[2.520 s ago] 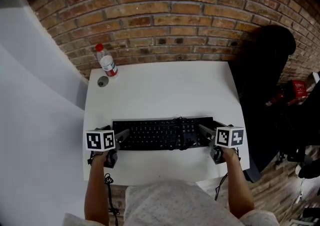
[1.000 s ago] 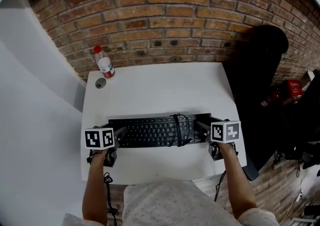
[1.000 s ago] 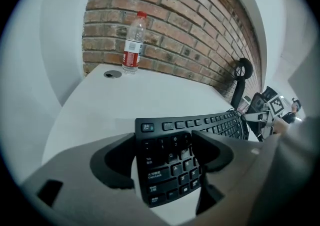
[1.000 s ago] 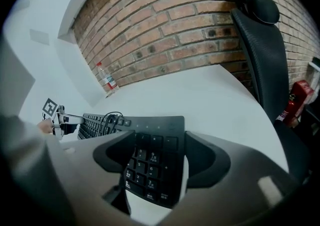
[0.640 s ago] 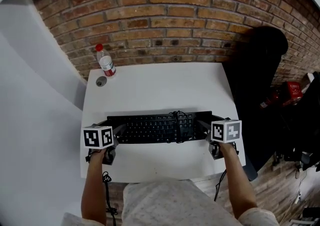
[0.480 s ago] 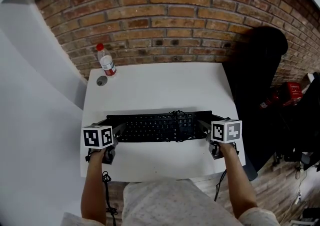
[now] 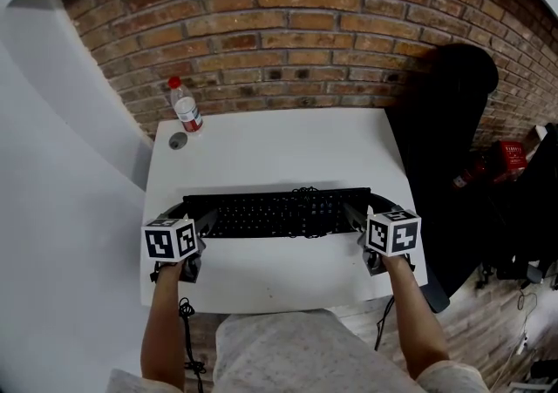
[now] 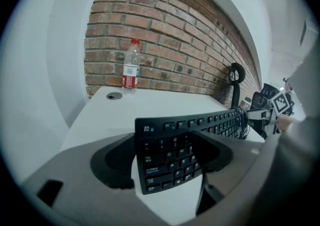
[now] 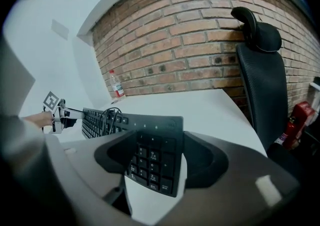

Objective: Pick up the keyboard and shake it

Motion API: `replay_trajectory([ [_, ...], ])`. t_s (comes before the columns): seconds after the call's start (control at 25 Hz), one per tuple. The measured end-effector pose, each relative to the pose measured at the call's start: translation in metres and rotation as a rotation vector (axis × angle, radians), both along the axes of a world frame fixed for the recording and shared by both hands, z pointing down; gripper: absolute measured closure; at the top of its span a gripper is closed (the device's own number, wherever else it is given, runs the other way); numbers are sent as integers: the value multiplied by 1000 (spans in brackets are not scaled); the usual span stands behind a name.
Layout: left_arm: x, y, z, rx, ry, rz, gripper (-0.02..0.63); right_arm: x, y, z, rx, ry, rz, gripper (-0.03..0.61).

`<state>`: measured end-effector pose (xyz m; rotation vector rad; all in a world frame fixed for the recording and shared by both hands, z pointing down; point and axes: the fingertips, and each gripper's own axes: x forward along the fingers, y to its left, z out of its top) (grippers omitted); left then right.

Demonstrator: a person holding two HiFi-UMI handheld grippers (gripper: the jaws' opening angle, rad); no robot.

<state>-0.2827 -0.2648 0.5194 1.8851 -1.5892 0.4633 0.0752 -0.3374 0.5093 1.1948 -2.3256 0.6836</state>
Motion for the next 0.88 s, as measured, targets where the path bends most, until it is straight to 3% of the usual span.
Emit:
replay_trajectory([
  [0.24, 0, -1, -13, 107, -45, -7, 268, 1, 0, -10, 154, -10, 13, 282],
  [0.56, 2, 11, -17, 176, -65, -7, 270, 3, 13, -15, 299, -29, 8, 284],
  [0.88, 8, 27, -18, 198, -70, -6, 272, 10, 28, -16, 349, -11, -8, 291],
])
